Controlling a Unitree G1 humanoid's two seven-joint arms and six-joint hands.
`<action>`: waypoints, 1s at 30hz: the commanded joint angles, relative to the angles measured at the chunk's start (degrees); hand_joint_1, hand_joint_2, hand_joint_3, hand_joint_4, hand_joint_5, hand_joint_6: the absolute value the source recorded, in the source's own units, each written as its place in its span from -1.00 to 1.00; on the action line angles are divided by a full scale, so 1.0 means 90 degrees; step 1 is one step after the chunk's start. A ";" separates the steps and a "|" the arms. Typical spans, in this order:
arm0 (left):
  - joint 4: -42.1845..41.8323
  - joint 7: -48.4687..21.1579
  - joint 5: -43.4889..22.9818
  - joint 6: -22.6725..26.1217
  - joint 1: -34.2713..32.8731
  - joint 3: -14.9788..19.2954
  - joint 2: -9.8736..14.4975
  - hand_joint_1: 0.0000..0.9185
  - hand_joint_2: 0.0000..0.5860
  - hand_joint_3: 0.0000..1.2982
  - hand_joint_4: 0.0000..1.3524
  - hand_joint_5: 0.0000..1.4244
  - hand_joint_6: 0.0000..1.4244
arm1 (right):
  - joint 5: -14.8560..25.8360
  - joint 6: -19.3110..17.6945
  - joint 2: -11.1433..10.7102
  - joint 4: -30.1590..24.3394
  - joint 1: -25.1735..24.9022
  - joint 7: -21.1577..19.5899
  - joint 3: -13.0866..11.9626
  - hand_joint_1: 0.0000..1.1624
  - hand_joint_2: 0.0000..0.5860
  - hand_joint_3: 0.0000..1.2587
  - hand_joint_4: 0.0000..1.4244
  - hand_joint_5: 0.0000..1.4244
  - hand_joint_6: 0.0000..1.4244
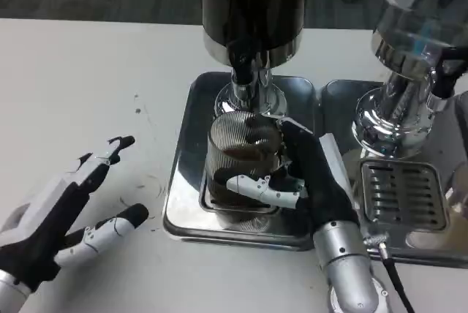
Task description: Grasp the cup under the faucet to collect the drink, then remove the cup.
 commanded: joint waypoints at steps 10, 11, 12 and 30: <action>-0.0033 0.0064 0.0062 0.0034 -0.0048 -0.0085 0.0005 -1.00 -0.49 -0.88 -1.00 -0.86 -1.00 | -0.0696 0.0084 0.0000 -0.1021 0.0463 -0.0270 0.0138 0.79 -0.46 -0.31 -0.13 0.17 0.52; -0.0044 0.0076 0.0088 0.0037 -0.0048 -0.0094 0.0011 -1.00 -0.49 -0.88 -1.00 -0.86 -1.00 | -0.0735 0.0104 -0.0005 -0.1071 0.0497 -0.0272 0.0146 0.79 -0.46 -0.30 -0.13 0.17 0.53; -0.0050 0.0083 0.0102 0.0036 -0.0046 -0.0098 0.0020 -1.00 -0.49 -0.88 -1.00 -0.86 -1.00 | -0.0755 0.0120 -0.0005 -0.1124 0.0536 -0.0263 0.0147 0.79 -0.46 -0.30 -0.13 0.18 0.53; -0.0721 0.0712 0.0921 0.0276 0.0242 -0.0174 0.0266 -1.00 -0.50 -0.94 -1.00 -0.90 -1.00 | -0.0852 0.0250 -0.0210 -0.2151 0.1386 -0.0081 0.0215 0.78 -0.43 -0.24 -0.09 0.21 0.57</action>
